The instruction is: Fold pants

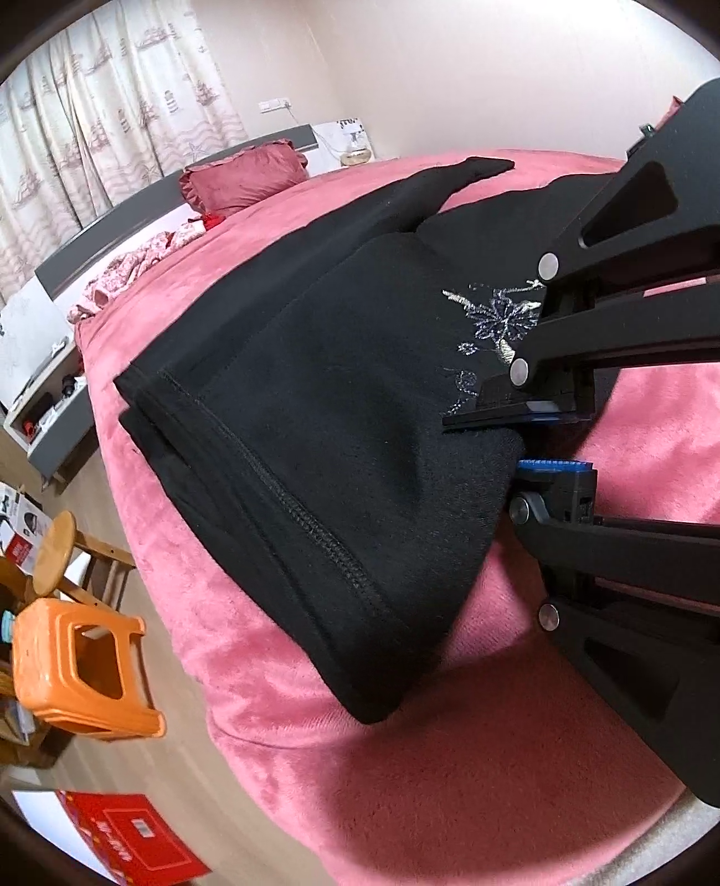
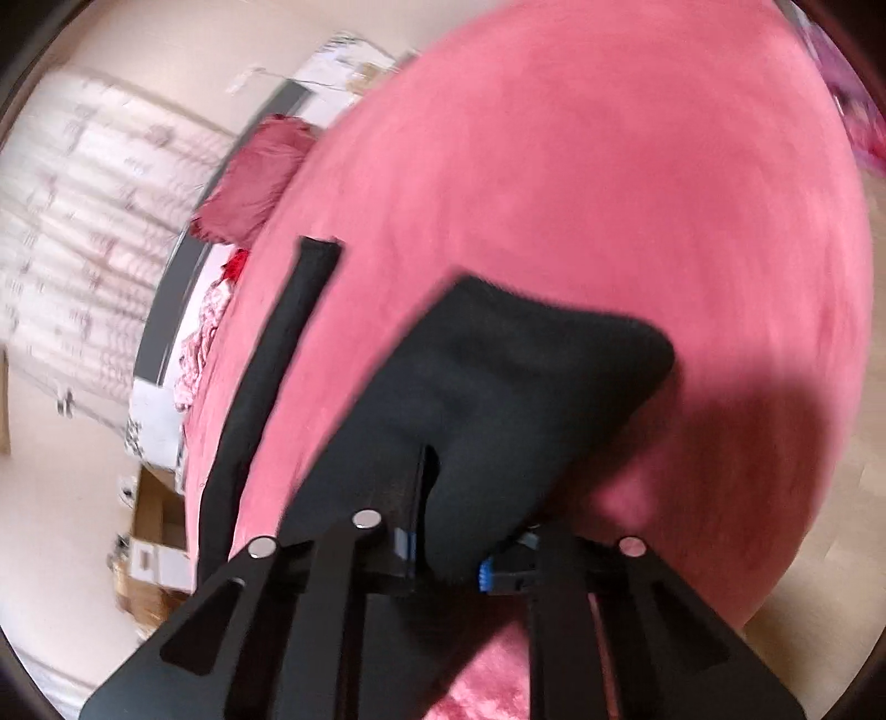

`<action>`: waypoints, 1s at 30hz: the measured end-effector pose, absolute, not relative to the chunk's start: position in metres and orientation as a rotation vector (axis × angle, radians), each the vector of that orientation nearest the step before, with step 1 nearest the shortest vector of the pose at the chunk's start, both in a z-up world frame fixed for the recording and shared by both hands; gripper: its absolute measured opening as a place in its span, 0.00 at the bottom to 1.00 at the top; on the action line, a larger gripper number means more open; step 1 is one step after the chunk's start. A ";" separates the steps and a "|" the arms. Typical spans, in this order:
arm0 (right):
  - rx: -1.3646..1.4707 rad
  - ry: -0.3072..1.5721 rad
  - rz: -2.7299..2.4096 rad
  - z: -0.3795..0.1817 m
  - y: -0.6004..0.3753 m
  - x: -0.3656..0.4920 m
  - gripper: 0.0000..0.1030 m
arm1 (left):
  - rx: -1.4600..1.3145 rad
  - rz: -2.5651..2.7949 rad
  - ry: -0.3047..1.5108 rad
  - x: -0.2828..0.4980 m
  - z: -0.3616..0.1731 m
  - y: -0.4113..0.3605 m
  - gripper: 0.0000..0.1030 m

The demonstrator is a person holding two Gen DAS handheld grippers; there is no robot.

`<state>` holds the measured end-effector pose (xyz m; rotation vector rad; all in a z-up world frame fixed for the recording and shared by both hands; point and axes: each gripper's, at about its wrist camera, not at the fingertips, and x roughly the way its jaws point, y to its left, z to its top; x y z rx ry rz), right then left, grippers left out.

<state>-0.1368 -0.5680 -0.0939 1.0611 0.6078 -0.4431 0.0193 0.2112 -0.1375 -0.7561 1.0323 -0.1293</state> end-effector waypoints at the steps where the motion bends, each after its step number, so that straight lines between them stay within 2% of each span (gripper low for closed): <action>1: 1.006 0.582 -0.437 -0.080 -0.567 -0.138 0.10 | -0.763 -0.131 1.029 0.018 -0.137 0.213 0.08; 5: 0.952 0.496 -0.461 -0.061 -0.571 -0.152 0.09 | -0.808 -0.126 1.033 0.013 -0.136 0.220 0.07; 10: 0.998 0.632 -0.566 -0.106 -0.581 -0.154 0.09 | -0.796 -0.109 1.065 0.014 -0.141 0.219 0.07; 14: 1.056 0.615 -0.586 -0.119 -0.586 -0.160 0.12 | -0.830 -0.109 1.055 0.014 -0.140 0.221 0.10; 16: 1.030 0.640 -0.611 -0.115 -0.587 -0.157 0.18 | -0.835 -0.083 1.035 0.012 -0.137 0.227 0.11; 17: 0.988 0.668 -0.645 -0.109 -0.586 -0.152 0.24 | -0.834 -0.070 1.029 0.011 -0.135 0.229 0.11; 18: 0.951 0.687 -0.681 -0.103 -0.584 -0.146 0.42 | -0.831 -0.058 1.025 0.009 -0.133 0.231 0.13; 19: 0.884 0.707 -0.756 -0.093 -0.580 -0.141 0.52 | -0.821 -0.037 1.018 0.008 -0.131 0.233 0.16; 20: 0.819 0.700 -0.840 -0.081 -0.573 -0.138 0.78 | -0.793 0.011 1.002 0.004 -0.125 0.235 0.19; 21: 0.770 0.669 -0.895 -0.071 -0.565 -0.136 0.90 | -0.770 0.053 0.988 0.001 -0.120 0.238 0.27; 22: 0.734 0.641 -0.905 -0.064 -0.556 -0.134 0.89 | -0.749 0.093 0.974 -0.002 -0.116 0.240 0.34; 23: 0.698 0.635 -0.882 -0.058 -0.546 -0.126 0.89 | -0.726 0.143 0.949 -0.006 -0.110 0.244 0.56; 24: 0.668 0.643 -0.857 -0.056 -0.539 -0.117 0.89 | -0.711 0.196 0.890 -0.013 -0.101 0.250 0.69; 25: 0.617 0.663 -0.818 -0.054 -0.524 -0.103 0.90 | -0.709 0.226 0.841 -0.018 -0.095 0.255 0.72; 27: 0.537 0.709 -0.739 -0.056 -0.496 -0.075 0.92 | -0.682 0.329 0.764 -0.023 -0.084 0.263 0.86; 30: 0.427 0.781 -0.553 -0.065 -0.437 -0.027 0.95 | -0.650 0.335 0.759 -0.015 -0.080 0.263 0.87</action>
